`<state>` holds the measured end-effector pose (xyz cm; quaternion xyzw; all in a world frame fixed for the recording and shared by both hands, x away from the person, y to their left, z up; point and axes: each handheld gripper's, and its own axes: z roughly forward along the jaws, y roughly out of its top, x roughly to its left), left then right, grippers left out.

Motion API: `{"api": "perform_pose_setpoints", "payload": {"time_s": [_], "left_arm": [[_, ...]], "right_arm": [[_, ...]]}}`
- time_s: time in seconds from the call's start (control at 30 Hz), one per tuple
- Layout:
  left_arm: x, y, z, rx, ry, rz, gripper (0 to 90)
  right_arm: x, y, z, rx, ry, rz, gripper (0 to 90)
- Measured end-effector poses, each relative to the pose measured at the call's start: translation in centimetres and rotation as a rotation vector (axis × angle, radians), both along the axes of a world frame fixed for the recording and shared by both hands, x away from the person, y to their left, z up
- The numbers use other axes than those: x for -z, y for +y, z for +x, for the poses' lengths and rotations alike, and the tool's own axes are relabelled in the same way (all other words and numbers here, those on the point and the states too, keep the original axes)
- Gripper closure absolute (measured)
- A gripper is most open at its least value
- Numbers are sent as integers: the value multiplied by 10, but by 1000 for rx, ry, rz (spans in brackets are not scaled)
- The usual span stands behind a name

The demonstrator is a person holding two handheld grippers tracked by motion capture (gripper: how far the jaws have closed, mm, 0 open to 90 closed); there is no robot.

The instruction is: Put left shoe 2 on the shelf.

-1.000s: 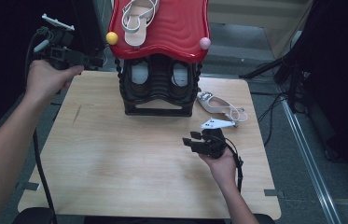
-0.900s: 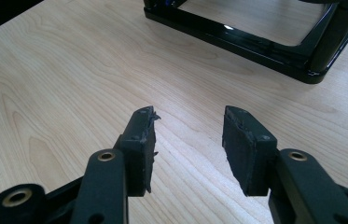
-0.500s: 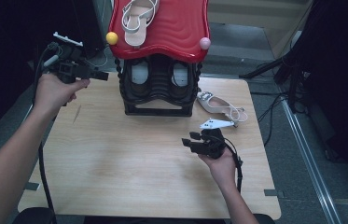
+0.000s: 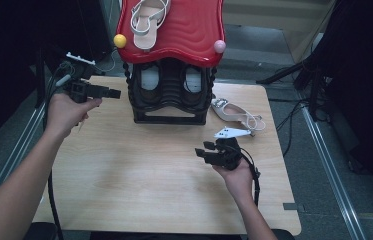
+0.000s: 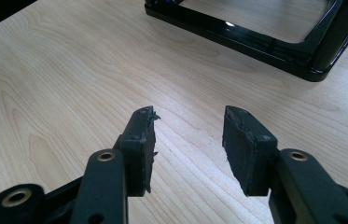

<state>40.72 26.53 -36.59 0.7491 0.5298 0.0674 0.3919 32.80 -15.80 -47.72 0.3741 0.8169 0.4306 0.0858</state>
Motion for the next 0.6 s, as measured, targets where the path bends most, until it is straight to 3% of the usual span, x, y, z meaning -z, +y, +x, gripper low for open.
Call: {"api": "perform_pose_setpoints", "payload": {"time_s": [0.27, 0.6], "left_arm": [[20, -7, -7, 9, 12, 14, 397], [34, -10, -17, 31, 19, 28, 397]], "right_arm": [[0, 0, 0, 2, 2, 1, 552], [0, 0, 0, 2, 0, 1, 553]]}}
